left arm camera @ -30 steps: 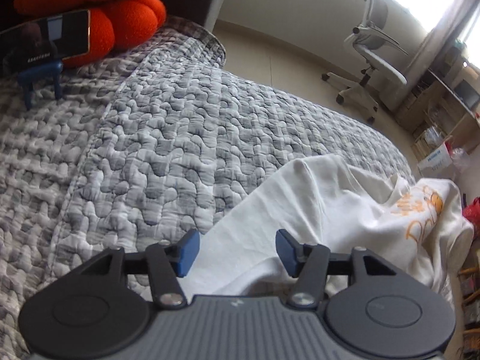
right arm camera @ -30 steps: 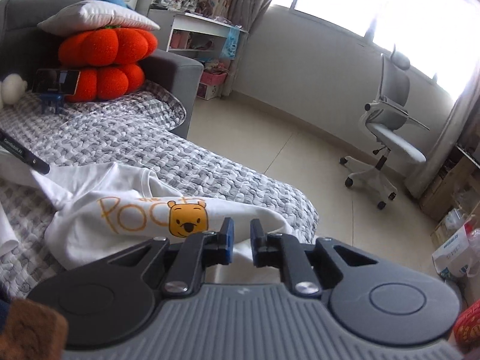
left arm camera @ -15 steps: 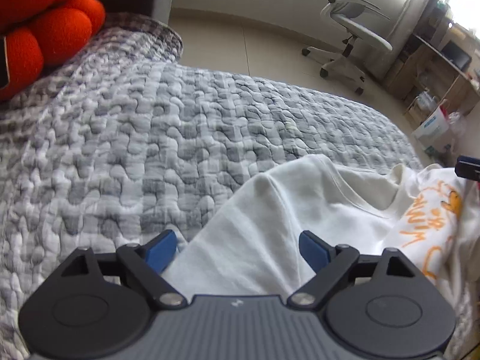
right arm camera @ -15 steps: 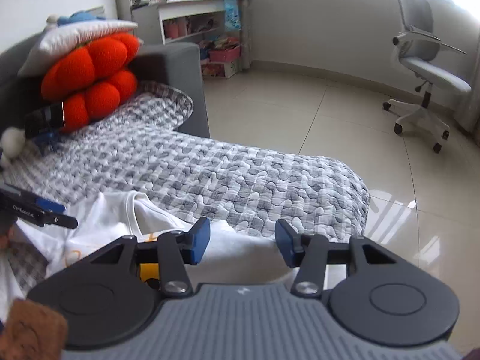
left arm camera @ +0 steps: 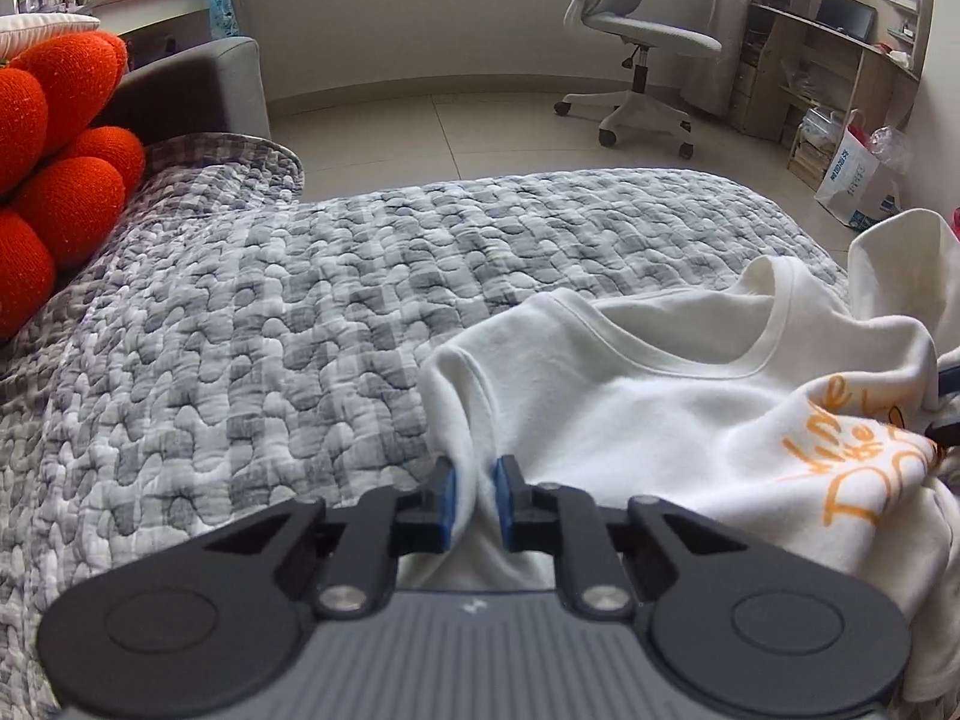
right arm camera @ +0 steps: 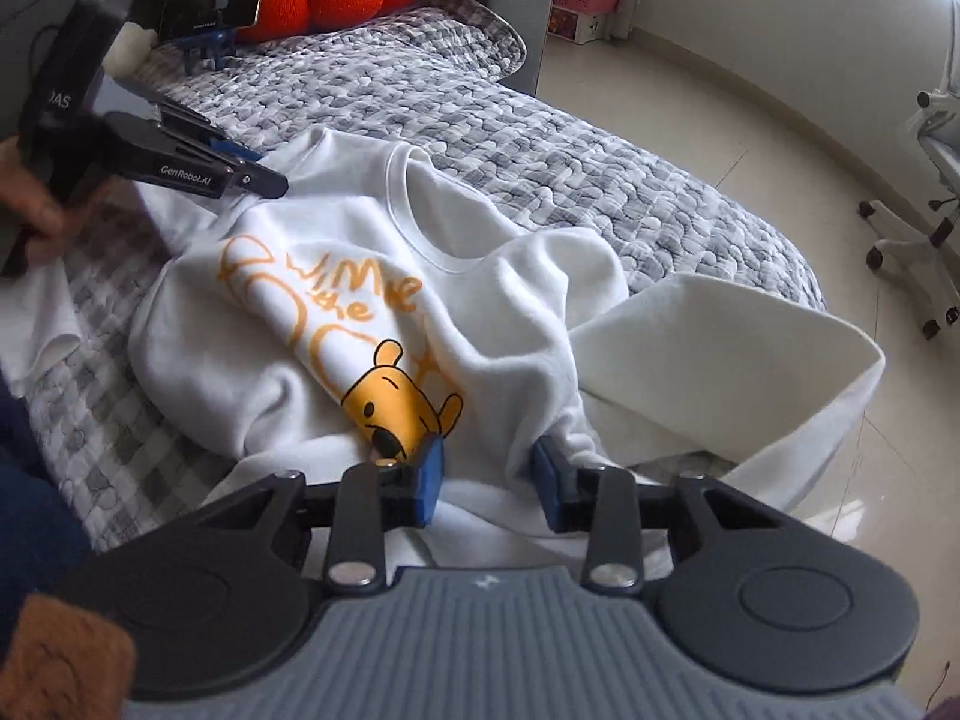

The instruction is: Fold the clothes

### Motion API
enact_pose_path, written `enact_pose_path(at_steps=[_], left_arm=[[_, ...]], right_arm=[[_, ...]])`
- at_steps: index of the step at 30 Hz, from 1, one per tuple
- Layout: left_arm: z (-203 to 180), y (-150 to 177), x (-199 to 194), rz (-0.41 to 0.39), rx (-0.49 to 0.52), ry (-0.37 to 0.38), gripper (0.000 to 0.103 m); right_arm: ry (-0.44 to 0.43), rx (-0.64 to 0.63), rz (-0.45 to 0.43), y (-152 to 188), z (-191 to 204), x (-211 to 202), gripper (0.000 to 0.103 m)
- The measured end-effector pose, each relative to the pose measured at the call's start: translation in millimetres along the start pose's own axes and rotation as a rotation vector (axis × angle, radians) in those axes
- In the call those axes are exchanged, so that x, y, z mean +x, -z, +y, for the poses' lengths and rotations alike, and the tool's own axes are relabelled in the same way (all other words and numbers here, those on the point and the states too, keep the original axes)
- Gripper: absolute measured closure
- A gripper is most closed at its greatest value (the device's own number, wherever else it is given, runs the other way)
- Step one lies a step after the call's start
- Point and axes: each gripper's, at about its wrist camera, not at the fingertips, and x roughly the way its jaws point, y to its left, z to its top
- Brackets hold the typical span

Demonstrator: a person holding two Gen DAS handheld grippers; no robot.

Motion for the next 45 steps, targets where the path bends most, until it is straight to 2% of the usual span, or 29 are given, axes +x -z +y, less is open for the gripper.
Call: enact_pose_path(at_steps=[1, 3, 6, 10, 12, 14, 16, 18, 19, 20, 27, 30, 36, 40, 45], left_arm=[[2, -1, 0, -0.002, -0.010, 0.004, 0.091], [7, -3, 0, -0.006, -0.039, 0.018, 0.091], [15, -5, -3, -0.024, -0.073, 0.031, 0.093], [22, -8, -12, -0.059, -0.101, 0.038, 0.093], [25, -8, -19, -0.083, -0.101, 0.034, 0.094], [29, -10, -27, -0.109, -0.101, 0.026, 0.094], [35, -12, -35, -0.134, -0.107, 0.021, 0.094], [41, -14, -42, -0.156, -0.116, 0.010, 0.094], [43, -14, -46, -0.169, -0.120, 0.008, 0.094], [45, -15, -52, -0.185, -0.118, 0.003, 0.094], [45, -24, -121, -0.377, -0.068, -0.040, 0.094], [41, -30, -170, -0.491, -0.041, -0.079, 0.094], [29, -38, -271, -0.705, 0.014, -0.129, 0.094], [21, -35, -322, -0.794, 0.034, -0.181, 0.094], [15, -18, -388, -0.891, 0.053, -0.195, 0.094]], right_arm=[[-0.006, 0.017, -0.028, -5, -6, -5, 0.065], [-0.017, 0.074, -0.109, -17, -24, -13, 0.052], [0.001, 0.185, -0.197, -35, -56, -10, 0.050], [-0.018, 0.244, -0.146, -50, -90, 29, 0.050], [-0.047, 0.160, -0.068, -52, -83, 51, 0.050], [-0.050, 0.040, -0.026, -54, -63, 65, 0.050], [-0.053, -0.015, 0.017, -56, -50, 78, 0.050], [-0.032, -0.027, 0.025, -57, -45, 80, 0.058], [-0.020, -0.030, 0.026, -58, -42, 80, 0.066], [0.009, -0.045, 0.012, -59, -38, 76, 0.091], [0.273, -0.120, -0.300, -66, 5, -19, 0.095], [0.413, -0.182, -0.429, -65, 31, -65, 0.096], [0.588, -0.250, -0.670, -63, 68, -162, 0.096], [0.658, -0.273, -0.785, -53, 79, -206, 0.096], [0.714, -0.307, -0.909, -42, 98, -246, 0.096]])
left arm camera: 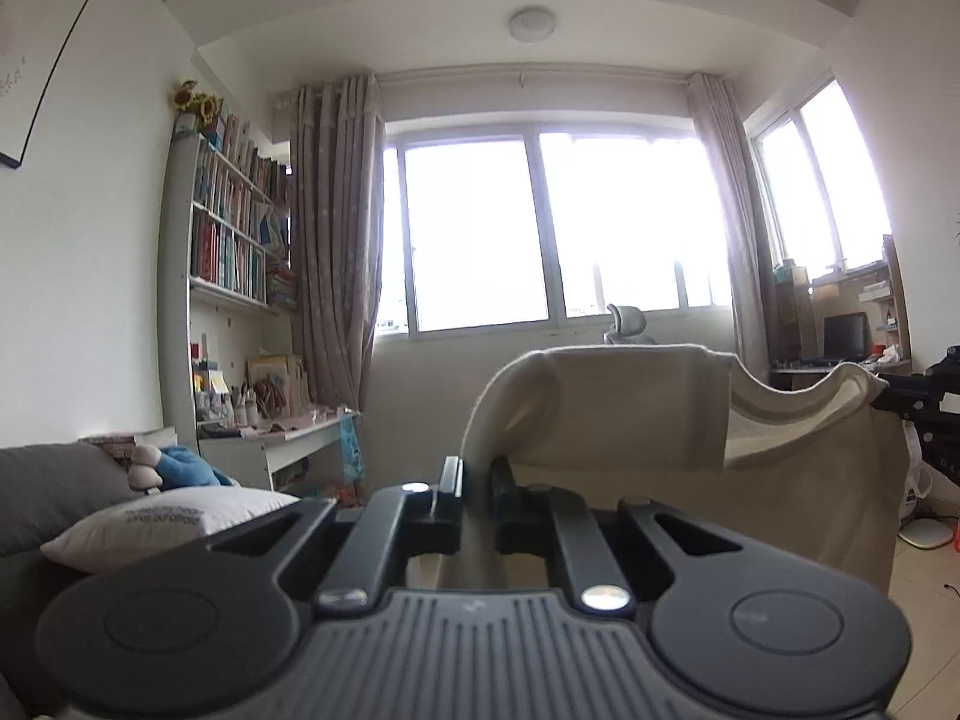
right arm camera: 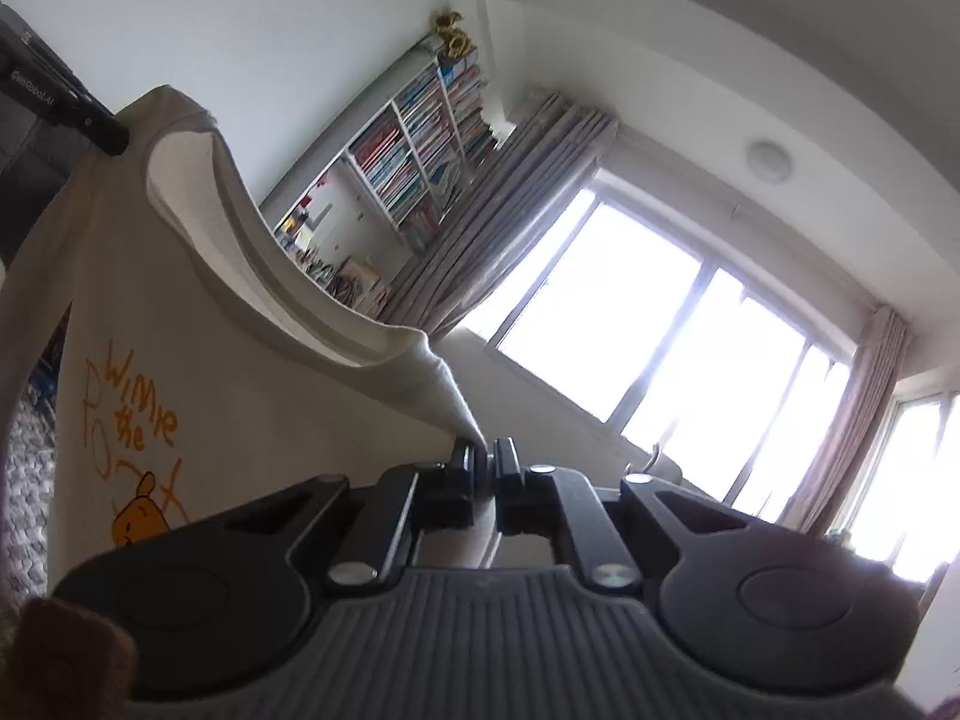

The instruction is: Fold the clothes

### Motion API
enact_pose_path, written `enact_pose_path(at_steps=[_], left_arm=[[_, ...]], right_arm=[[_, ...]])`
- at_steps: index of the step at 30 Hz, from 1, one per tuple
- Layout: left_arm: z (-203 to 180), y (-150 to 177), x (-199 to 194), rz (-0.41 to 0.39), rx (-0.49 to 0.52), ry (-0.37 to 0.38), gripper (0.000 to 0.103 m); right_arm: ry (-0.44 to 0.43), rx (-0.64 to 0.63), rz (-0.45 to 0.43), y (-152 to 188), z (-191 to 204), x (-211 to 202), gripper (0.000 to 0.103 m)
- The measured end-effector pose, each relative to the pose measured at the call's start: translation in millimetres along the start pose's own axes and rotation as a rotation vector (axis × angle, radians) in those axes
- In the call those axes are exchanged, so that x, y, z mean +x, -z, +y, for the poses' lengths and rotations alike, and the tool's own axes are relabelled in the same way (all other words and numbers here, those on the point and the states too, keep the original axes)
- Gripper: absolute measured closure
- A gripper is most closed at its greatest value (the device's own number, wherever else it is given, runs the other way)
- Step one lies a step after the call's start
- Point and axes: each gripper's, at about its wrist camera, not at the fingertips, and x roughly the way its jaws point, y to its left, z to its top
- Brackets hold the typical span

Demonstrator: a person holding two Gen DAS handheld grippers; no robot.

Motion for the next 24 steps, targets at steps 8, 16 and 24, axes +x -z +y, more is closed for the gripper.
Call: enact_pose_path(at_steps=[8, 16, 24], left_arm=[[6, -26, -41, -0.090, 0.074, 0.005, 0.094], [-14, 42, 61, 0.128, 0.203, -0.034, 0.094], [6, 206, 269, 0.609, 0.089, -0.078, 0.064]], right_arm=[[0.069, -0.006, -0.106, -29, -21, -9, 0.096], [0.018, -0.025, 0.107, 13, 17, 84, 0.096], [-0.140, 0.015, 0.605, 141, 125, 278, 0.091]])
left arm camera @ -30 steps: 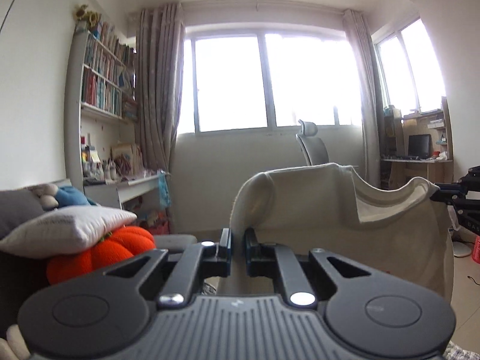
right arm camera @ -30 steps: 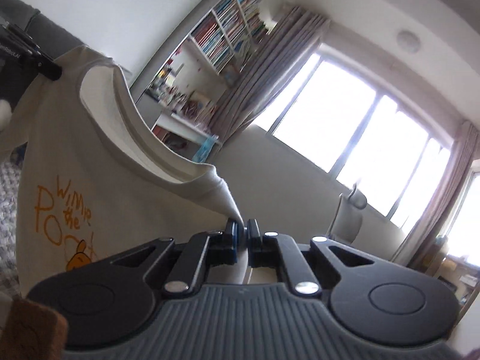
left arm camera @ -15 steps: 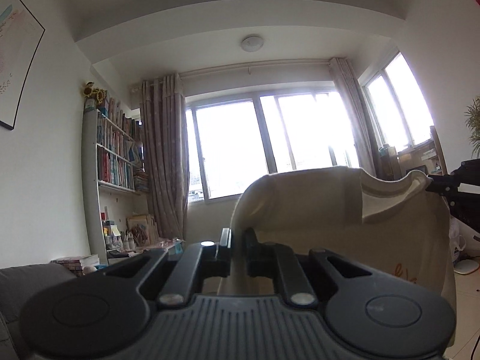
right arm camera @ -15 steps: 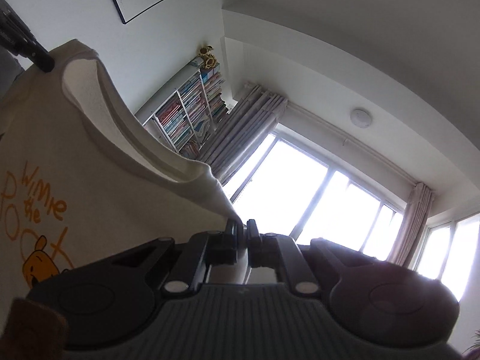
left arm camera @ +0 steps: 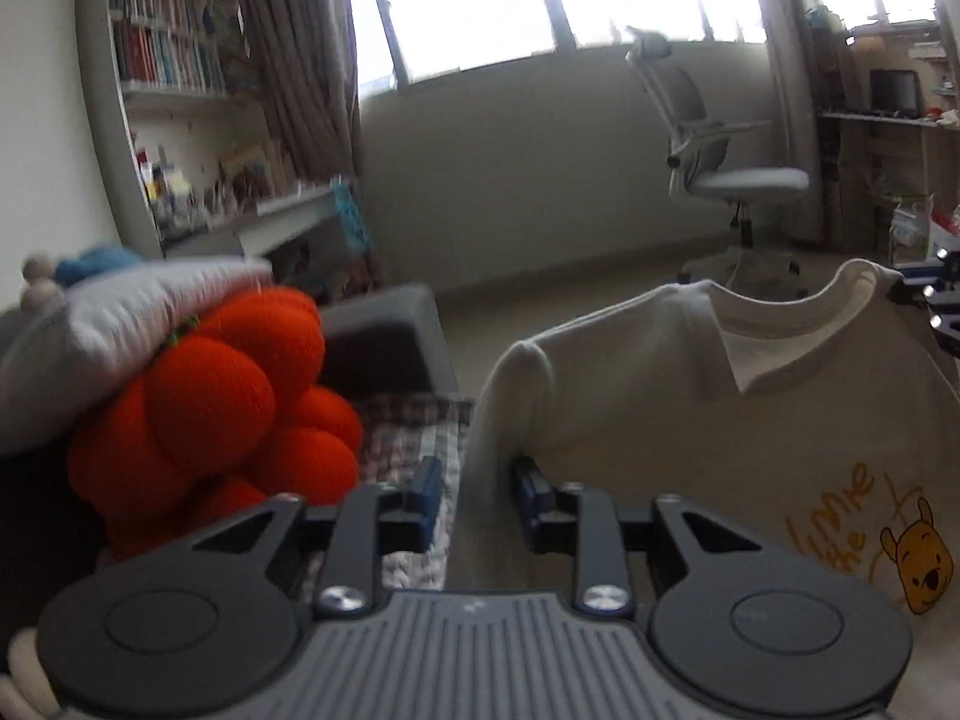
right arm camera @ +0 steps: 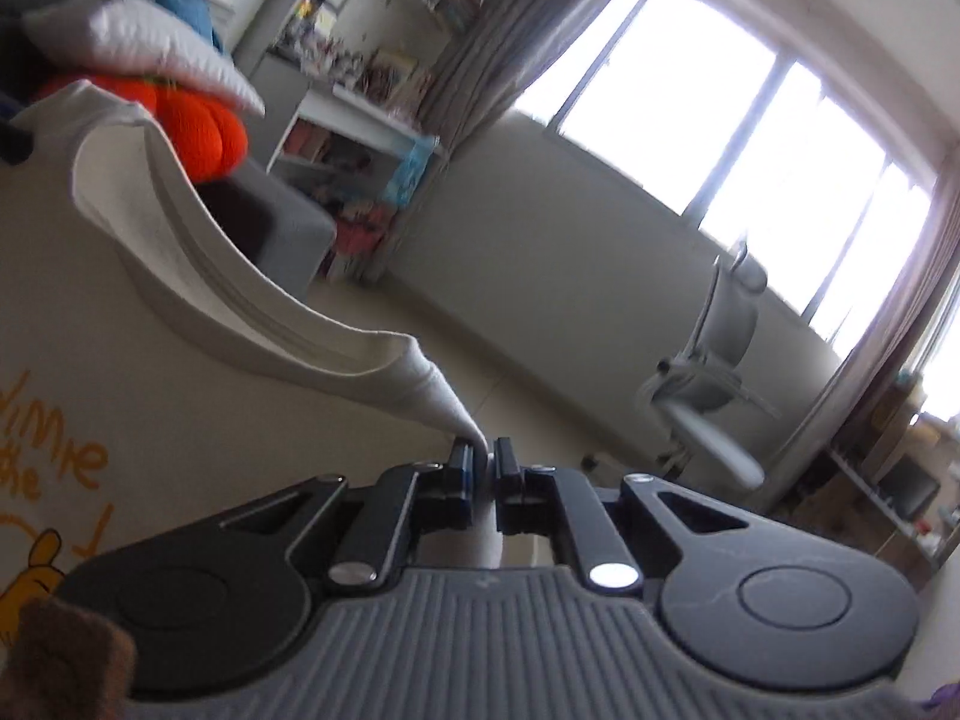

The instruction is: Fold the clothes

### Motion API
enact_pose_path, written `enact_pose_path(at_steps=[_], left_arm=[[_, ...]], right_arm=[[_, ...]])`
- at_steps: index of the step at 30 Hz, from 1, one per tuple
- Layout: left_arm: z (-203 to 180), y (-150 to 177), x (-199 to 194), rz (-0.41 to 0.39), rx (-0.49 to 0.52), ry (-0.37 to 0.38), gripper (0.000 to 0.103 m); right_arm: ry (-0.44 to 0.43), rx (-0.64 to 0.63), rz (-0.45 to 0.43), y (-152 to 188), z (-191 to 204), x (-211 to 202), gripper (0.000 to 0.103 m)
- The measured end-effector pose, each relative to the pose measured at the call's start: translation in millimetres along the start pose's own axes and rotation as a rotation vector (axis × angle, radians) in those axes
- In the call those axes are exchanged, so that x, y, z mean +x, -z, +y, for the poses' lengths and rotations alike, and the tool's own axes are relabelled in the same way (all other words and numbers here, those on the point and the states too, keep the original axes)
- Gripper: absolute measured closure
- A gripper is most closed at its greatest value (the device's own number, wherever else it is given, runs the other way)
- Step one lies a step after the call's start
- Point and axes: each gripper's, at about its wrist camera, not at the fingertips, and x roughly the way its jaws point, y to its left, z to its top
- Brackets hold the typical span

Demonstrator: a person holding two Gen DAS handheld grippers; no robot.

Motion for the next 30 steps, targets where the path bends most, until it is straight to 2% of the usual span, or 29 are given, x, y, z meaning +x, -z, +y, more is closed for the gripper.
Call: enact_pose_path(at_steps=[1, 2, 4, 5, 6, 9, 12, 14, 16, 20, 23, 26, 27, 28, 29, 30], left_arm=[[4, 9, 25, 0.078, -0.040, -0.009, 0.069], [8, 19, 40, 0.126, -0.068, -0.007, 0.069], [17, 35, 37, 0.118, -0.107, 0.031, 0.064], [22, 43, 32, 0.112, -0.124, 0.049, 0.060], [26, 51, 27, 0.129, -0.137, 0.044, 0.056], [32, 79, 7, 0.170, -0.184, 0.060, 0.055], [36, 108, -15, 0.209, -0.230, 0.083, 0.045], [35, 125, -25, 0.237, -0.247, 0.076, 0.044], [32, 140, -36, 0.253, -0.262, 0.063, 0.043], [30, 168, -61, 0.264, -0.297, 0.048, 0.040], [30, 186, -77, 0.279, -0.315, 0.035, 0.040], [27, 198, -85, 0.295, -0.304, 0.006, 0.040], [26, 201, -86, 0.300, -0.296, -0.009, 0.041], [23, 203, -86, 0.301, -0.287, -0.017, 0.043], [21, 203, -86, 0.293, -0.277, -0.022, 0.047], [19, 203, -86, 0.287, -0.264, -0.024, 0.066]], right_arm=[[0.003, -0.021, 0.079, 4, 11, 23, 0.087], [0.009, -0.017, 0.116, 11, 16, 34, 0.085], [-0.029, 0.050, 0.092, 22, 7, 33, 0.076], [-0.046, 0.076, 0.094, 29, 1, 30, 0.067], [-0.061, 0.098, 0.103, 36, -6, 28, 0.065], [-0.102, 0.187, 0.142, 66, -27, 14, 0.065], [-0.175, 0.322, 0.149, 96, -44, -13, 0.062], [-0.221, 0.356, 0.140, 118, -37, -45, 0.061], [-0.232, 0.334, 0.130, 128, -27, -67, 0.058], [-0.272, 0.318, 0.111, 151, -7, -101, 0.041], [-0.266, 0.333, 0.128, 175, 7, -113, 0.041], [-0.294, 0.389, 0.141, 181, 12, -111, 0.041], [-0.287, 0.395, 0.140, 181, 14, -109, 0.049], [-0.276, 0.397, 0.139, 181, 16, -106, 0.061], [-0.249, 0.401, 0.150, 180, 16, -102, 0.098], [-0.216, 0.407, 0.165, 179, 16, -98, 0.100]])
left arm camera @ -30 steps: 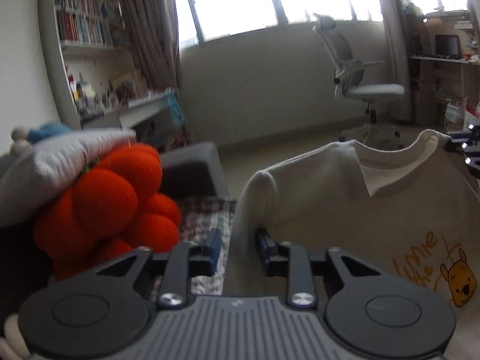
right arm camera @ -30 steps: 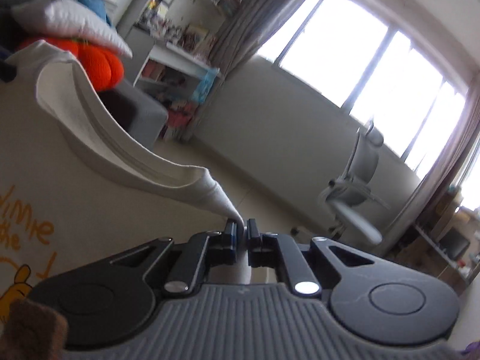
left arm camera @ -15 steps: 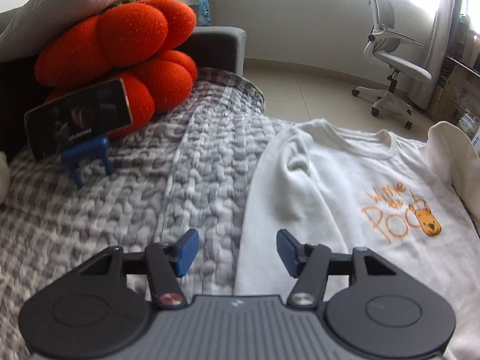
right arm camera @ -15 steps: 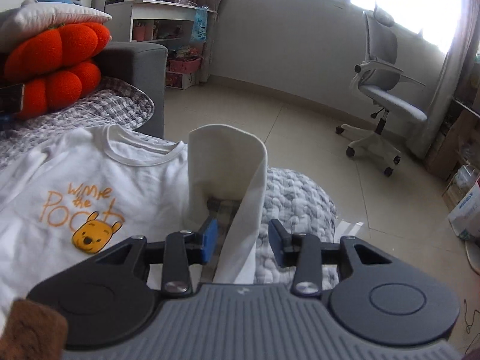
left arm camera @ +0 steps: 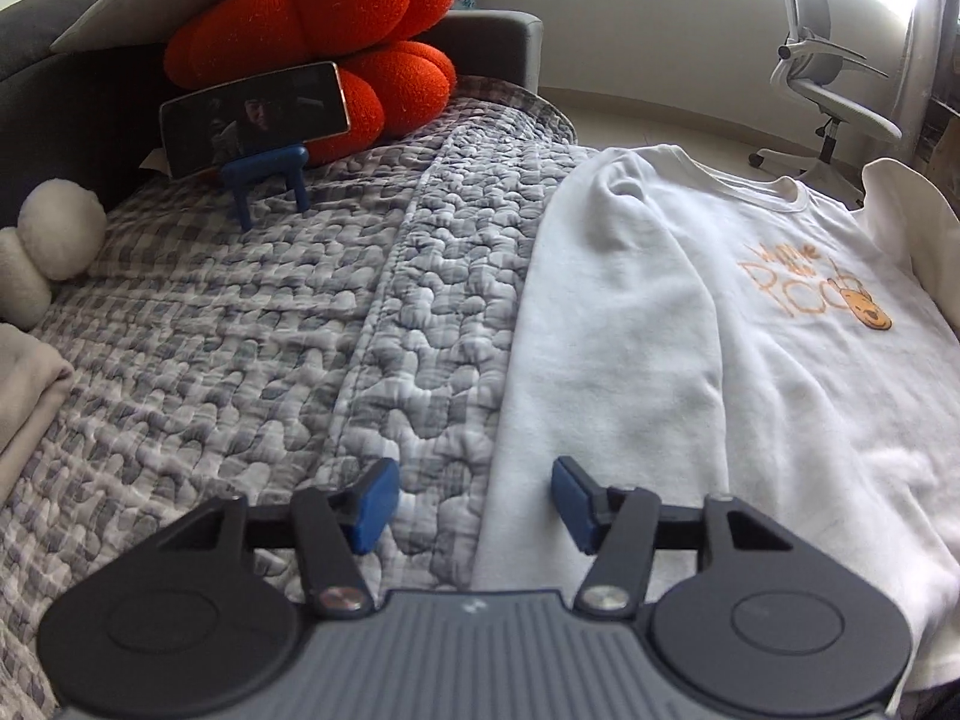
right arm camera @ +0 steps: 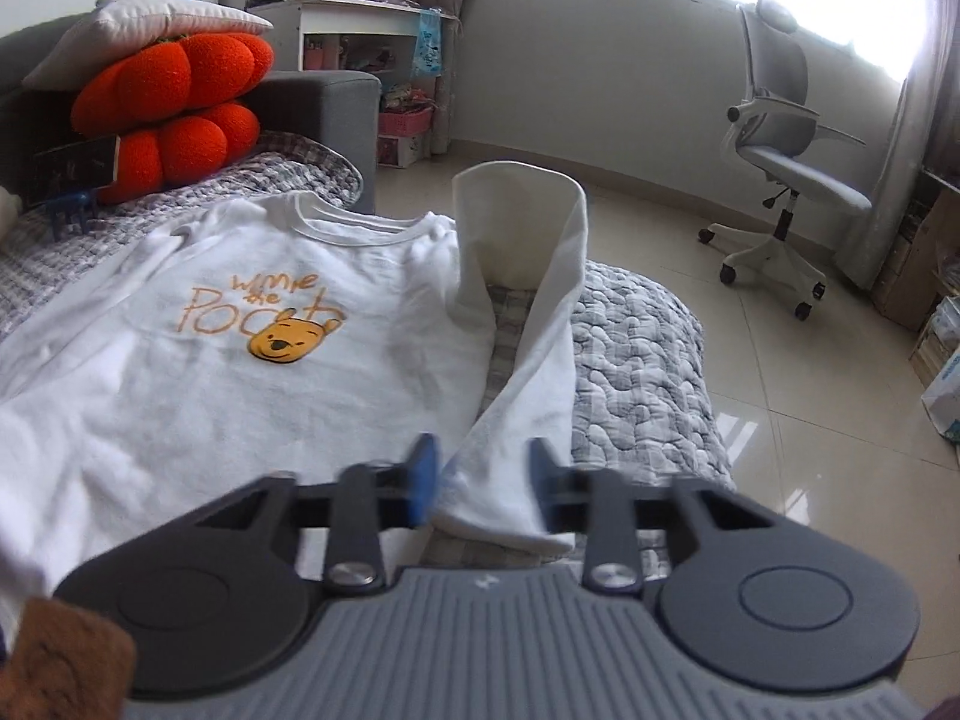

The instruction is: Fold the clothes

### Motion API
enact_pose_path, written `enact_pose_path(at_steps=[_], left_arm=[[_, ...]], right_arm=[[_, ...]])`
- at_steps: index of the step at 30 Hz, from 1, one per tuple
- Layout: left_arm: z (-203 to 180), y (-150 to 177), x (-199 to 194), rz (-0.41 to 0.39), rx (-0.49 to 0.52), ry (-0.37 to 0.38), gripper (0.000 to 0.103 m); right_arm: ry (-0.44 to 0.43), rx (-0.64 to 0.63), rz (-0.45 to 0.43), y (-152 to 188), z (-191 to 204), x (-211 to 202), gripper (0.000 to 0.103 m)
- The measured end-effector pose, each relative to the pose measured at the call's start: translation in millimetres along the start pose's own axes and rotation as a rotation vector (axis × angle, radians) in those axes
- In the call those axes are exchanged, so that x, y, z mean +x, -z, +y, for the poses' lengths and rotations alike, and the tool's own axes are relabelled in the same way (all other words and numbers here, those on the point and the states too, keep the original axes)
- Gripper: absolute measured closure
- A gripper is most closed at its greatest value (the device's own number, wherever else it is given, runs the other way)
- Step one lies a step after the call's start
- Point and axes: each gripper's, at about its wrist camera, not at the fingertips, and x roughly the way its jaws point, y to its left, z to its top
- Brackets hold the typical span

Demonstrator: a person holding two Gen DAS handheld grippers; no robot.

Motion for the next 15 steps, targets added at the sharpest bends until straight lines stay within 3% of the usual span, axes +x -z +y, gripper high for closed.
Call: enact_pose_path(at_steps=[1, 3, 5, 10, 15], left_arm=[[-1, -1, 1, 0.004, 0.010, 0.002, 0.089], [2, -5, 0, 0.010, 0.017, 0.027, 0.101], [13, -13, -5, -0.007, 0.008, 0.030, 0.101], [44, -41, -16, -0.069, 0.003, -0.033, 0.102], [75, -70, -13, -0.113, 0.009, -0.135, 0.102]], right_arm=[[0.032, 0.010, -0.013, -4, -2, 0, 0.100], [0.099, 0.031, -0.065, -14, -12, -10, 0.101], [0.170, 0.083, -0.118, -27, -37, -26, 0.101], [0.229, 0.320, -0.173, -45, -131, -53, 0.101], [0.349, 0.398, -0.084, -40, -194, -25, 0.101]])
